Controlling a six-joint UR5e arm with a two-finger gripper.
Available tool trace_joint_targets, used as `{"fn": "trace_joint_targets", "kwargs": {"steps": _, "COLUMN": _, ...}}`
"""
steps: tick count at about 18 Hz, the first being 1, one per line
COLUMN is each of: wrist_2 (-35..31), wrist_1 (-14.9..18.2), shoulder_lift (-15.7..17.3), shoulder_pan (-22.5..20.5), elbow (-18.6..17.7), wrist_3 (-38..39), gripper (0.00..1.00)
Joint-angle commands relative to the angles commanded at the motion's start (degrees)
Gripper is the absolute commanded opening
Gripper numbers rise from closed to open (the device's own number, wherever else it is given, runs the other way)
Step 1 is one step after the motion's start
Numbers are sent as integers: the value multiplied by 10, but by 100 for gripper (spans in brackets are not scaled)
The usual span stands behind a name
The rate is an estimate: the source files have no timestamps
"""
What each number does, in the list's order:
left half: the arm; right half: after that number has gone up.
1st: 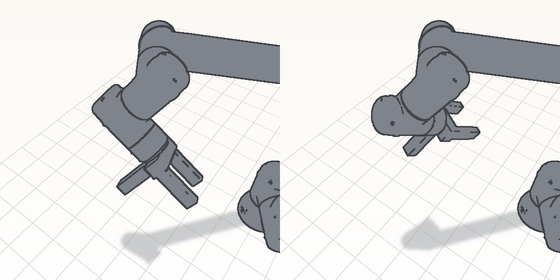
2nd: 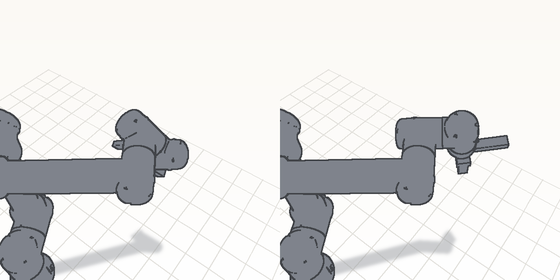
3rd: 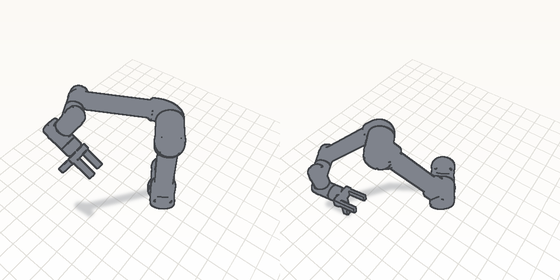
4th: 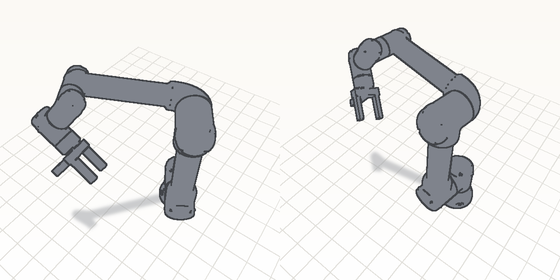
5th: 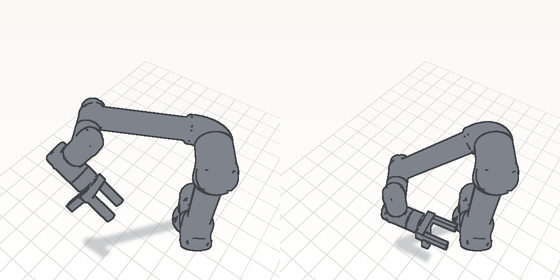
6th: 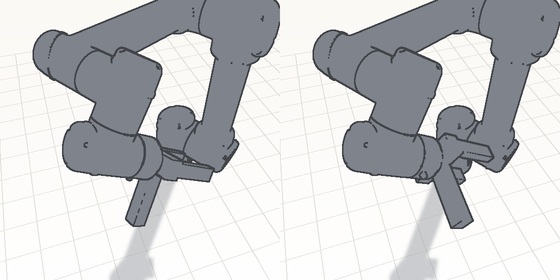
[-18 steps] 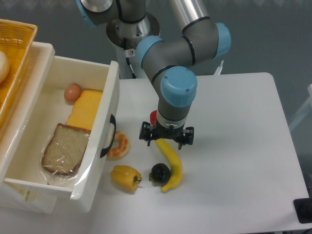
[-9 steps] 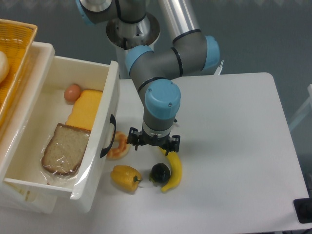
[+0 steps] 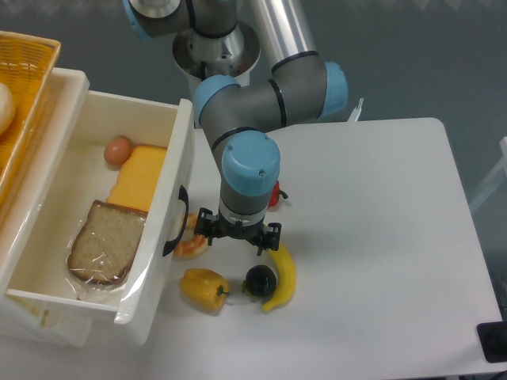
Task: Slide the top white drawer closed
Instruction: 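Swing the gripper toward the open drawer's front face, then push the drawer front with the gripper, sliding the drawer into the cabinet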
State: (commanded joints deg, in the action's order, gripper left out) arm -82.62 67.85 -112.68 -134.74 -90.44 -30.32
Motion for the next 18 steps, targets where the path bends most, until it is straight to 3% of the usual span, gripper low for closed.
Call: {"fn": "trace_joint_targets", "kwargs": {"steps": 18, "wrist_2": 24, "wrist_1": 1, "shoulder_lift": 9, "shoulder_pan": 22, "elbow": -1, "wrist_3": 0, "gripper": 100}}
